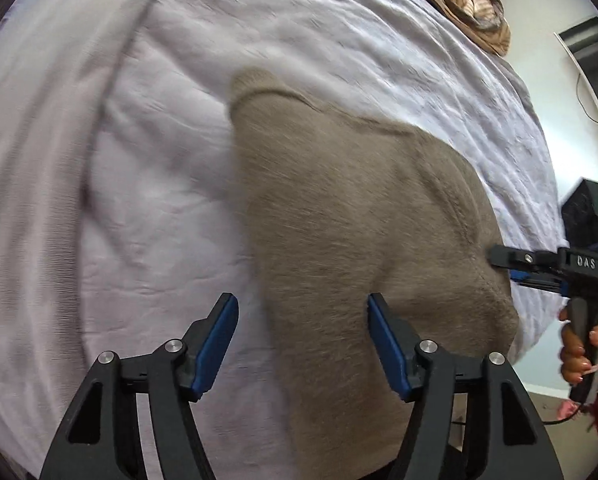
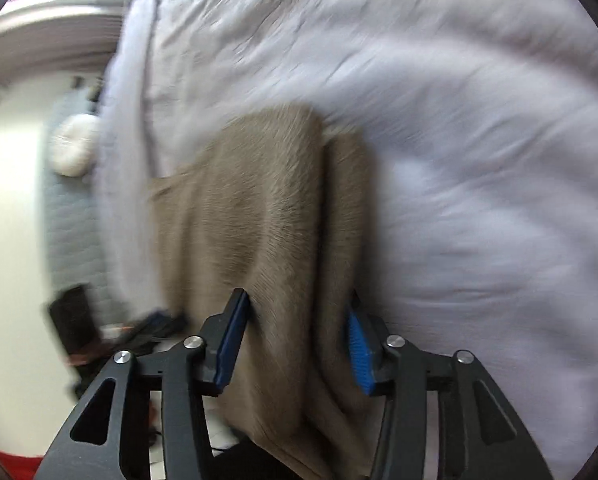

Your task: Fold small clothes

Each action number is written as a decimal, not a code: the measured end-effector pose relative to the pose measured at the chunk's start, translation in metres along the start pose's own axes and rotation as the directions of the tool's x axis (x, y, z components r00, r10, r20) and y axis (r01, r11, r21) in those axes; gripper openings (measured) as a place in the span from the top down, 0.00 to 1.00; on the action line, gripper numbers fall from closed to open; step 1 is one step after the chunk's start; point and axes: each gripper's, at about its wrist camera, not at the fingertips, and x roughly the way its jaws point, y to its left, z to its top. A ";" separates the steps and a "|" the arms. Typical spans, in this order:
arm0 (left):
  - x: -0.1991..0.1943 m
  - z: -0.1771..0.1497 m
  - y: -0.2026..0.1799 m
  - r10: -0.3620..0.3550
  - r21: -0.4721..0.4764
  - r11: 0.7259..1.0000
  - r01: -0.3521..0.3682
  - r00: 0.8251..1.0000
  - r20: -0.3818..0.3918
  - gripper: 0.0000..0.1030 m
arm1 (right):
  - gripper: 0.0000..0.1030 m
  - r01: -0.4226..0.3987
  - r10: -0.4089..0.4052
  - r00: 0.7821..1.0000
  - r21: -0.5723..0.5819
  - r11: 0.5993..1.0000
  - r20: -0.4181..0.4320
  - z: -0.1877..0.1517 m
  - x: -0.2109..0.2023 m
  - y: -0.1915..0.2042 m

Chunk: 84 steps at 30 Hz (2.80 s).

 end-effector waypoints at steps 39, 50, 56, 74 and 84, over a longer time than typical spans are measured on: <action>-0.001 0.006 -0.005 0.197 -0.004 0.980 -0.197 0.980 0.013 0.35 | 0.87 0.398 -0.401 0.916 -0.177 0.900 0.018 -0.086 -0.025 -0.018; -0.005 0.004 -0.007 0.206 -0.007 0.979 -0.206 0.979 0.002 0.35 | 0.87 0.361 -0.348 0.933 -0.232 0.903 0.096 -0.098 -0.034 0.022; -0.004 0.004 -0.007 0.207 -0.006 0.978 -0.207 0.978 -0.004 0.35 | 0.87 0.413 -0.415 0.908 -0.266 0.871 0.054 -0.090 0.000 0.018; 0.005 -0.002 0.000 0.211 -0.054 0.976 -0.211 0.977 -0.017 0.27 | 0.84 0.450 -0.454 0.889 -0.298 0.842 0.059 -0.083 0.017 0.017; -0.002 -0.006 -0.003 0.205 -0.060 0.977 -0.207 0.978 -0.030 0.27 | 0.83 0.395 -0.395 0.918 -0.182 0.900 0.039 -0.076 -0.014 0.009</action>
